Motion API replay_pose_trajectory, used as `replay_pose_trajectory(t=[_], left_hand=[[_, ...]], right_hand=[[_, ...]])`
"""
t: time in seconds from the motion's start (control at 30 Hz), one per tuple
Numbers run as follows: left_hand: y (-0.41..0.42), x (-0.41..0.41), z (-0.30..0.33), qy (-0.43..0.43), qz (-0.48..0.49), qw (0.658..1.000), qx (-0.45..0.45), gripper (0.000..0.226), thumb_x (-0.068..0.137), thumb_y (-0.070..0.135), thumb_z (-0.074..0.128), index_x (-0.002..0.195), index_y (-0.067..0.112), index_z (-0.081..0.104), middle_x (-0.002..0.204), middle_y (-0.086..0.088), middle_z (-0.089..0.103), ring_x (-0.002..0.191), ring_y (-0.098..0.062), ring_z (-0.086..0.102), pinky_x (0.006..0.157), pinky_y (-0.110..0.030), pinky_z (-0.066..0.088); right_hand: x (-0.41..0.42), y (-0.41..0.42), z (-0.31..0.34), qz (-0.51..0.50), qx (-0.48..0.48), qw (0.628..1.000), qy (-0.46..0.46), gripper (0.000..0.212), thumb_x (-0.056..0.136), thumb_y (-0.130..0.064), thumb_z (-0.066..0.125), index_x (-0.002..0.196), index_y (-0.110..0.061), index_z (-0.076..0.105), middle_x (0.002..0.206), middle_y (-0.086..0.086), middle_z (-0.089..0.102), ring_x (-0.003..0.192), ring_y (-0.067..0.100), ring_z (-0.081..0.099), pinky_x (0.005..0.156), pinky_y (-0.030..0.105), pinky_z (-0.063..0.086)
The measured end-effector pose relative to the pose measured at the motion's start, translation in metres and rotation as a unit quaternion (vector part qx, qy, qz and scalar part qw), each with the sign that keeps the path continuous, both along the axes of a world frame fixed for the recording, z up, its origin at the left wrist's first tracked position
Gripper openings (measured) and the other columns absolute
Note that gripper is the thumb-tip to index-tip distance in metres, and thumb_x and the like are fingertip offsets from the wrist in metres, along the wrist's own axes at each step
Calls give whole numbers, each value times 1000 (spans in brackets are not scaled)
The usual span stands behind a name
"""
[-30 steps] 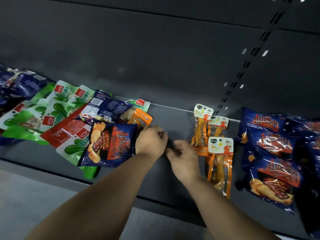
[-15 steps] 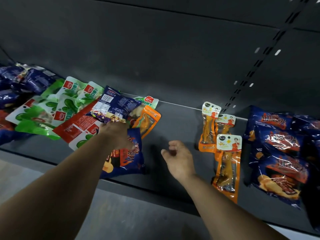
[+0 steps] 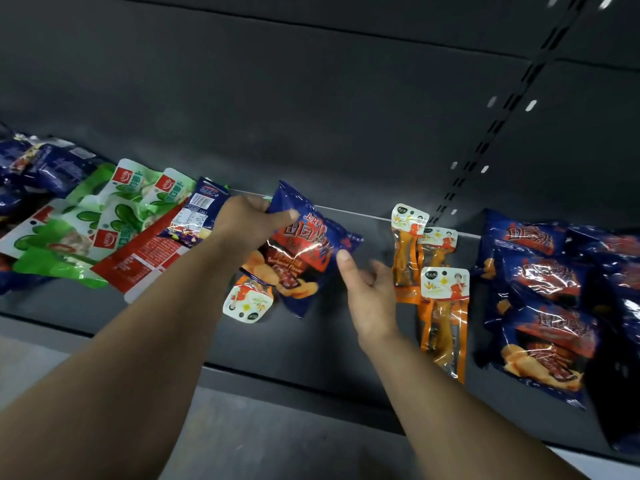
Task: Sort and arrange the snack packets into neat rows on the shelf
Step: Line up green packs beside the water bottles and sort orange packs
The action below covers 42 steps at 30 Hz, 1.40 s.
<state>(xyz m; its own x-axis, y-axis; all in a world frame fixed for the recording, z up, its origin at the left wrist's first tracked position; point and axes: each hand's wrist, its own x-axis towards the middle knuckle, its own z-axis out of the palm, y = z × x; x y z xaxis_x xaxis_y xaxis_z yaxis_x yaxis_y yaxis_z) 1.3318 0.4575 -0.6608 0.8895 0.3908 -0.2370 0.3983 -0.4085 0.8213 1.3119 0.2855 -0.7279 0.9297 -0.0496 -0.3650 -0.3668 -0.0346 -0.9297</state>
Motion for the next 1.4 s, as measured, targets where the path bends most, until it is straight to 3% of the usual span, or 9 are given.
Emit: replay_pose_trajectory(t=[0.2,0.3,0.43,0.6,0.77,0.97,1.07,1.2,1.4], left_hand=[[-30,7,-27,25,66,979,-192,48,71,41,80,103,9,65,112,-8,66,104,-30,62,93,-49,50],[-42,11,-40,40,85,965,-244,41,70,38,82,92,8,63,105,-14,69,98,-34,65,90,-52,52],[-58,12,-38,66,42,935,-345,72,47,47,86,104,9,66,97,-12,73,92,-33,69,89,-51,52],[-75,7,-40,95,-74,910,-396,64,55,33,80,112,10,61,99,-11,73,87,-28,71,76,-40,58],[-110,2,-42,98,-188,892,-399,90,19,35,97,101,11,67,93,-14,74,77,-26,72,61,-30,59],[-186,4,-32,58,-165,905,-388,31,73,7,74,100,17,63,92,-8,73,79,-23,71,70,-33,59],[-223,0,-30,39,-162,907,-388,34,66,13,80,95,22,64,101,-8,71,91,-27,69,84,-41,54],[-264,-13,-36,22,-186,920,-343,33,71,14,80,96,27,61,95,3,69,82,-10,65,67,-23,50],[-291,-39,-70,57,-275,946,-160,63,60,49,82,113,27,59,107,7,67,96,-12,63,88,-33,50]], right_hand=[[9,-19,9,45,87,995,9,64,69,-42,74,125,-18,53,121,-1,62,101,11,62,75,21,50],[18,-34,8,59,114,992,20,51,66,-33,78,112,-18,62,107,5,71,95,21,69,78,34,57],[27,-57,4,48,103,993,19,24,82,-14,72,105,-16,65,98,7,73,87,22,70,74,36,57],[29,-83,10,41,107,993,21,27,82,-13,71,108,-14,65,101,10,72,90,28,70,77,41,57],[32,-126,30,71,30,997,9,25,85,-15,69,108,-9,65,106,12,71,95,27,68,89,43,54],[39,-197,68,109,-62,991,47,24,88,-22,66,107,-8,65,103,11,71,92,27,69,85,41,56],[38,-235,86,154,-67,984,52,17,91,-18,61,101,-5,65,87,7,73,81,22,70,76,38,57],[18,-277,80,129,-61,988,52,9,91,-15,61,96,-9,65,77,1,71,69,15,68,64,32,54],[-23,-316,26,48,-51,994,84,21,86,-16,68,106,-9,67,106,14,71,100,33,67,94,55,49]])
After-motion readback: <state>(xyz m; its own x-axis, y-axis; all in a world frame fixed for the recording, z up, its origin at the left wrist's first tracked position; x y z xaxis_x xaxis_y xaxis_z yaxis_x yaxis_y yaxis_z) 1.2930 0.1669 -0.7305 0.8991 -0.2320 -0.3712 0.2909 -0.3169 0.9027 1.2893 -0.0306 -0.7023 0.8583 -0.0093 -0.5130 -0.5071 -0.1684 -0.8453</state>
